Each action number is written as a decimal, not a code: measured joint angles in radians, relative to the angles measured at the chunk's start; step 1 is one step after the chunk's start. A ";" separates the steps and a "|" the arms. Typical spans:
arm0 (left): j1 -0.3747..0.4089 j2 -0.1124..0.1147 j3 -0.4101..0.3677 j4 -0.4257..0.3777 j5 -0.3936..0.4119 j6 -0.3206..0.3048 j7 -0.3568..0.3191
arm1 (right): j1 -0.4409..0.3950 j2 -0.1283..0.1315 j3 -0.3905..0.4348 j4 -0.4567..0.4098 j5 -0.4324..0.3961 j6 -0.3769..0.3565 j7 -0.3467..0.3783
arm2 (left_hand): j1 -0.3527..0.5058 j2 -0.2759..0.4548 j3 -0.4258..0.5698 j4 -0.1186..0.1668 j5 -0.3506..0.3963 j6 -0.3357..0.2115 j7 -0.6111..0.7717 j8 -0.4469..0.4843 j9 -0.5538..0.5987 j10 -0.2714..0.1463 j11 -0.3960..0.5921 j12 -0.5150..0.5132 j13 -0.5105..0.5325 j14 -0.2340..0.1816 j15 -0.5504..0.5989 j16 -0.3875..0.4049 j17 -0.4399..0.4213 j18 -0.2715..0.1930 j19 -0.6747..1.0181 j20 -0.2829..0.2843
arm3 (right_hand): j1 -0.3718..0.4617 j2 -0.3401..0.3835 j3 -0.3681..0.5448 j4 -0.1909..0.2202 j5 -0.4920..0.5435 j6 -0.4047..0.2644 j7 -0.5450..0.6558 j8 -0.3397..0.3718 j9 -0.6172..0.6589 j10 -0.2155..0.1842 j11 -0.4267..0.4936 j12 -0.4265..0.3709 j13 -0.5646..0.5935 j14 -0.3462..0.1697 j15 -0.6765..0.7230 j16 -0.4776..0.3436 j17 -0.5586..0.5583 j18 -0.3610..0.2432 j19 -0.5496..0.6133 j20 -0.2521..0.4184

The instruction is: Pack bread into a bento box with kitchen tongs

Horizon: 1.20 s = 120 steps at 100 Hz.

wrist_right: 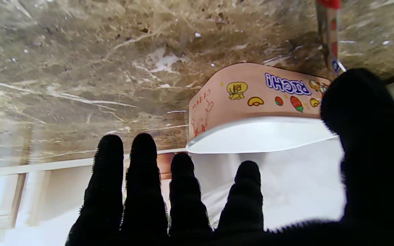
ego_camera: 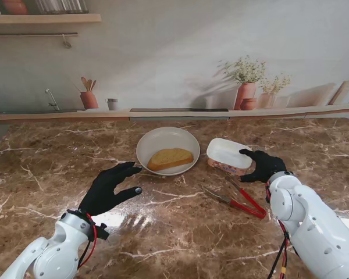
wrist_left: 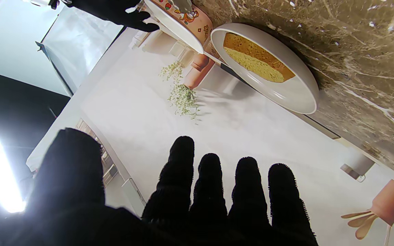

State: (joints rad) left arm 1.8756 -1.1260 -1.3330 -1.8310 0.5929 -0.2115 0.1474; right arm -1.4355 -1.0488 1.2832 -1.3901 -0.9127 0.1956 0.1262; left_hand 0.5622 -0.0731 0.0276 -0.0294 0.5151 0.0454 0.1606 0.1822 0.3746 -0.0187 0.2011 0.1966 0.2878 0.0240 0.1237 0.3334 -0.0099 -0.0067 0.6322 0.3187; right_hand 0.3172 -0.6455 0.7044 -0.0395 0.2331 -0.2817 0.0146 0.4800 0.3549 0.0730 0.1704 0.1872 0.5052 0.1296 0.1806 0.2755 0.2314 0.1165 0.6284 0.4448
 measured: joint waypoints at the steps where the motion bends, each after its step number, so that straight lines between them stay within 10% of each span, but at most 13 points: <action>1: 0.001 0.000 -0.001 0.000 0.000 0.000 0.000 | 0.002 0.000 -0.003 0.003 0.002 0.003 0.000 | 0.000 0.000 0.000 0.000 0.000 0.000 0.000 0.000 0.000 0.000 0.000 0.000 0.000 0.000 0.000 0.000 0.000 0.000 0.000 0.000 | 0.000 0.000 0.000 0.000 0.004 -0.006 -0.001 -0.003 0.009 0.000 0.003 0.006 0.012 0.000 0.009 0.007 0.005 0.004 0.002 0.001; 36: 0.006 0.001 -0.009 -0.003 0.006 0.004 -0.002 | 0.100 -0.004 -0.114 0.136 0.031 0.073 -0.065 | 0.000 0.000 0.000 0.000 0.000 0.000 0.000 0.000 0.000 0.000 0.000 0.000 0.000 0.000 0.000 0.000 0.000 0.000 -0.007 -0.001 | 0.038 -0.007 -0.024 0.000 0.280 -0.007 0.217 0.085 0.336 -0.094 0.260 0.305 0.214 -0.056 0.251 0.252 0.088 0.036 0.261 0.260; 52: 0.009 0.001 -0.009 -0.003 0.007 0.006 -0.002 | 0.152 -0.027 -0.164 0.262 0.043 0.068 -0.276 | 0.000 0.000 0.000 0.000 0.000 0.000 0.000 0.000 0.000 0.000 0.000 0.000 0.000 0.000 0.000 0.000 0.000 0.000 -0.008 -0.001 | 0.118 -0.006 -0.052 0.000 0.543 0.033 0.383 0.094 0.519 -0.118 0.273 0.339 0.300 -0.118 0.409 0.341 0.162 0.015 0.408 0.361; 62: 0.012 0.001 -0.010 -0.005 0.007 0.010 -0.004 | 0.163 -0.034 -0.170 0.269 0.101 0.074 -0.232 | 0.001 0.000 0.000 0.000 0.000 0.000 0.000 0.000 0.000 0.000 0.000 0.000 0.000 0.000 0.000 0.000 0.000 0.000 -0.009 -0.001 | 0.121 -0.027 0.096 -0.028 0.584 0.069 0.447 0.104 0.541 -0.120 0.277 0.339 0.301 -0.118 0.404 0.341 0.196 0.005 0.474 0.364; 73: 0.013 0.002 -0.010 -0.006 0.007 0.011 -0.006 | 0.186 -0.046 -0.194 0.310 0.114 0.078 -0.302 | 0.001 0.000 0.000 0.000 0.000 0.000 0.000 0.000 0.000 0.000 0.000 0.000 0.000 0.000 0.000 0.000 0.000 0.000 -0.010 -0.003 | 0.115 -0.119 0.234 -0.175 0.633 0.053 0.655 -0.074 0.628 -0.140 0.285 0.339 0.376 -0.136 0.421 0.338 0.257 -0.008 0.581 0.364; 82: 0.013 0.002 -0.010 -0.006 0.007 0.012 -0.006 | 0.209 -0.067 -0.212 0.380 0.120 0.071 -0.435 | 0.001 0.000 0.000 0.000 0.000 0.000 0.000 0.000 0.000 0.000 0.000 0.000 0.000 0.000 0.000 0.000 0.000 0.000 -0.010 -0.009 | 0.127 -0.143 0.240 -0.203 0.665 0.041 0.826 -0.238 0.734 -0.141 0.299 0.342 0.454 -0.147 0.455 0.330 0.315 -0.020 0.676 0.364; 104: 0.015 0.002 -0.009 -0.006 0.006 0.016 -0.003 | 0.204 -0.087 -0.177 0.390 0.135 0.013 -0.484 | 0.010 0.000 0.000 0.000 0.000 0.000 0.000 0.000 0.000 0.000 0.000 0.000 0.000 0.000 0.000 0.000 0.000 0.000 -0.012 -0.011 | 0.143 -0.146 0.259 -0.214 0.703 0.054 0.872 -0.253 0.828 -0.142 0.298 0.352 0.515 -0.155 0.478 0.329 0.380 -0.044 0.756 0.364; 120: 0.016 0.002 -0.010 -0.006 0.006 0.016 -0.003 | 0.106 -0.088 -0.070 0.242 0.096 -0.029 -0.500 | 0.010 0.000 0.000 0.000 0.000 0.000 0.000 0.000 0.000 0.000 0.000 0.000 0.000 0.000 0.000 0.000 0.000 0.000 -0.012 -0.011 | 0.163 -0.151 0.270 -0.215 0.705 0.058 0.896 -0.240 0.846 -0.139 0.309 0.352 0.525 -0.154 0.482 0.329 0.388 -0.044 0.766 0.364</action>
State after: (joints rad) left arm 1.8912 -1.1243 -1.3432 -1.8374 0.5987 -0.1956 0.1444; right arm -1.3296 -1.1373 1.2129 -1.1482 -0.8163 0.1668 -0.3735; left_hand 0.5725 -0.0732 0.0276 -0.0294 0.5151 0.0454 0.1606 0.1822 0.3746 -0.0187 0.2010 0.1966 0.2878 0.0240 0.1236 0.3333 -0.0099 -0.0067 0.6202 0.3075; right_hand 0.4800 -0.7969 0.9742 -0.2544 0.9383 -0.2240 0.9105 0.2396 1.2012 -0.0659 0.4798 0.5396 1.0302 -0.0248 0.6622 0.6050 0.6191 0.0721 1.3947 0.8086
